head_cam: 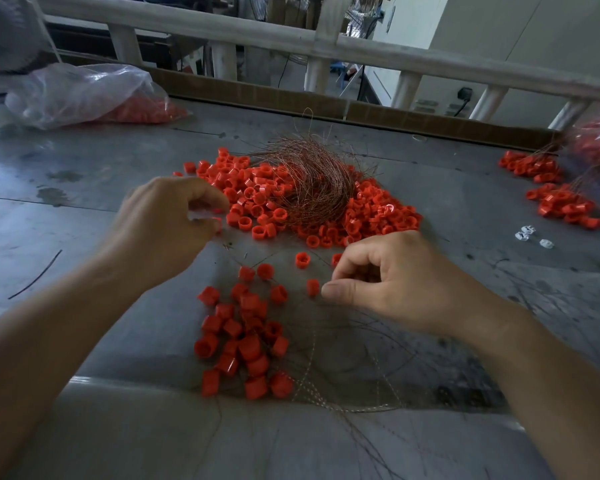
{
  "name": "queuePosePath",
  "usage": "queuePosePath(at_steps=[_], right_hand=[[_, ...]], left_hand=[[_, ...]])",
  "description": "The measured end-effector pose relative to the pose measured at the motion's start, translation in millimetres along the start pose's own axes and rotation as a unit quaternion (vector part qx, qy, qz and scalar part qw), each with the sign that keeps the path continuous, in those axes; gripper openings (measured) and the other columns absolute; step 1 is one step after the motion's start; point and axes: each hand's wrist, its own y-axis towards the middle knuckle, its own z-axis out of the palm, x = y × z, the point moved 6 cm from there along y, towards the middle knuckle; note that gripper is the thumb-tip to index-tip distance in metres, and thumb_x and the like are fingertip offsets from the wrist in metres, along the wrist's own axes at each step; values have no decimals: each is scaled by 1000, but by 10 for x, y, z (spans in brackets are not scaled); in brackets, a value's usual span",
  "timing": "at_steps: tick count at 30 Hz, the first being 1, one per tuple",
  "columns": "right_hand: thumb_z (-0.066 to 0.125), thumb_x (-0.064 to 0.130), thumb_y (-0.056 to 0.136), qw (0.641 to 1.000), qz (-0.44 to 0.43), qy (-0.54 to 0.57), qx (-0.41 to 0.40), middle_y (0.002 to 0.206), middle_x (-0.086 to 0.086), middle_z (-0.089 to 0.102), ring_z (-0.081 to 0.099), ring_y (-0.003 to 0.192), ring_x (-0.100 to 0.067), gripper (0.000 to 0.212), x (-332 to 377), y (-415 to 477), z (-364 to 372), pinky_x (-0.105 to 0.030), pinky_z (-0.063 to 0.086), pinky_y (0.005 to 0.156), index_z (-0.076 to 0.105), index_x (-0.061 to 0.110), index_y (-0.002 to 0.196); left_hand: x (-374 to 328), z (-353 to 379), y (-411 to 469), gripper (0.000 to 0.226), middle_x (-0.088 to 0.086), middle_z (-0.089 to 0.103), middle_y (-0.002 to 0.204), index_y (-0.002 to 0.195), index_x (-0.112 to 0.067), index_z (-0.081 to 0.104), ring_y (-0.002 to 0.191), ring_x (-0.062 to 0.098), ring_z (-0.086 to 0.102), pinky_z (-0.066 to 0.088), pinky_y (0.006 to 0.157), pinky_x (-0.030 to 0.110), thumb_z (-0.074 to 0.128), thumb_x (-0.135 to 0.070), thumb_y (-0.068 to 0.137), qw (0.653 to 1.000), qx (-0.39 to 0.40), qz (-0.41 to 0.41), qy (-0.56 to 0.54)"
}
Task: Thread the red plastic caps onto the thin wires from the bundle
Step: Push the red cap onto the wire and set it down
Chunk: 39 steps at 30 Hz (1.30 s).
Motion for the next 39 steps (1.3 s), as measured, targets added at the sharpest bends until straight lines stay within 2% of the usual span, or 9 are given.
queuePosePath(at_steps=[3, 11, 16, 20, 25, 30, 34, 36, 39], right_hand=[[63, 44, 71, 1000, 3, 5, -13, 59, 5, 61, 55, 59, -3, 19, -17, 8, -27, -15, 44, 55, 64, 26, 66], [65, 37, 76, 998, 11, 7, -54, 52, 12, 56, 52, 55, 7, 15, -54, 3, -77, -7, 41, 53, 63, 27, 65], [66, 33, 78, 998, 14, 6, -65, 54, 33, 53, 51, 54, 11, 17, -70, 24, -85, -5, 38, 52, 60, 29, 63], [67, 32, 79, 996, 21, -3, -86, 50, 17, 55, 52, 56, 8, 15, -109, 18, -124, -6, 39, 53, 64, 25, 65], [67, 35, 78, 992, 50, -36, -111, 57, 14, 57, 54, 60, 2, 17, -201, 45, -174, -11, 42, 57, 62, 28, 64], [65, 30, 82, 983, 65, -56, -164, 74, 4, 63, 58, 71, -14, 15, -311, 114, -200, -28, 44, 68, 68, 17, 76], [59, 20, 88, 977, 21, -58, -203, 94, -4, 62, 56, 92, -19, 16, -284, 183, -207, -28, 42, 84, 71, 9, 90], [56, 20, 90, 978, -4, -98, -182, 114, -8, 61, 51, 111, -22, 22, -257, 250, -145, -23, 31, 96, 69, 6, 100], [49, 26, 93, 983, -20, -133, -127, 140, -5, 43, 28, 134, -18, 32, -263, 338, -7, -17, 11, 104, 62, 7, 116]], left_hand=[[24, 23, 27, 24, -1, 57, 93, 88, -23, 67, 90, 18, 55, 36, 78, 27, 67, -1, 78, 999, -9, 3, 36], [177, 63, 102, 28, 8, 60, 100, 102, -16, 68, 93, 25, 55, 40, 79, 32, 72, -11, 75, 997, 9, -22, 75], [122, 150, 98, 18, 9, 63, 98, 96, -14, 71, 96, 29, 57, 41, 79, 32, 68, -10, 78, 995, 32, -15, 93], [40, 105, 68, 8, 2, 63, 87, 79, -18, 68, 86, 21, 58, 38, 72, 28, 71, -11, 76, 998, 17, -2, 58], [-143, 1, -63, 20, -7, 66, 73, 70, -21, 64, 69, 6, 62, 47, 59, 15, 74, -5, 68, 997, -9, 16, -71], [-367, 194, -184, 39, -20, 63, 72, 76, -44, 58, 71, -9, 60, 44, 66, 1, 71, -8, 69, 986, 67, 95, -121], [-443, 311, -241, 29, -29, 64, 74, 75, -50, 55, 83, -16, 55, 38, 72, -2, 68, -25, 71, 978, 116, 136, -108], [-488, 338, -259, 25, -37, 61, 85, 73, -52, 55, 84, -15, 55, 38, 73, -1, 67, -30, 70, 973, 137, 151, -110], [-511, 360, -299, 31, -38, 59, 88, 75, -50, 58, 81, -13, 58, 40, 73, 1, 72, -22, 72, 966, 154, 167, -122]])
